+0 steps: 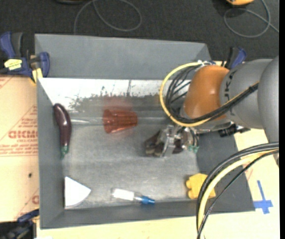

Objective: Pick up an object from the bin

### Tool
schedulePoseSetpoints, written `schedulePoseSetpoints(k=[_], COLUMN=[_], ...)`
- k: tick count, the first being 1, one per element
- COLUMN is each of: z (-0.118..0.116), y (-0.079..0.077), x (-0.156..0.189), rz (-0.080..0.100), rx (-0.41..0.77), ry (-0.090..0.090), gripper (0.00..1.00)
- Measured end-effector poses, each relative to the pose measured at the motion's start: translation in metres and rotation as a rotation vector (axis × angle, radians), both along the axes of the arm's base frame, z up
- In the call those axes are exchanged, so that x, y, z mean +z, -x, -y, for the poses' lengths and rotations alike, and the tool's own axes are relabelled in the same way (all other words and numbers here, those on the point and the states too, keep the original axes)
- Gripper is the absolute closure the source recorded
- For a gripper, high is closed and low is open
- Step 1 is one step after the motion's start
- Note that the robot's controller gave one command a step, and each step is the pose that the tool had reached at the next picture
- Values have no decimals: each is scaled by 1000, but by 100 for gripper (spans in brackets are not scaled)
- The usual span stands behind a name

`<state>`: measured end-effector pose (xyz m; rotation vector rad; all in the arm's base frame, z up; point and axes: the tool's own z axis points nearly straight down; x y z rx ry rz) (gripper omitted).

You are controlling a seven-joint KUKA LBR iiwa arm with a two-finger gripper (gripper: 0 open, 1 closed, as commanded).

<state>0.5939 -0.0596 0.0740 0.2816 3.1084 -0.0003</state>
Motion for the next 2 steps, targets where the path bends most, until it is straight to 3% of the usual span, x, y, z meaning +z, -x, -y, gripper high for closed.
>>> schedulePoseSetpoints(k=[1, 2], z=[8, 11], y=[1, 7], x=[0, 115], rz=[0, 4], rx=[95, -9], ry=[1, 1], gripper=[100, 100])
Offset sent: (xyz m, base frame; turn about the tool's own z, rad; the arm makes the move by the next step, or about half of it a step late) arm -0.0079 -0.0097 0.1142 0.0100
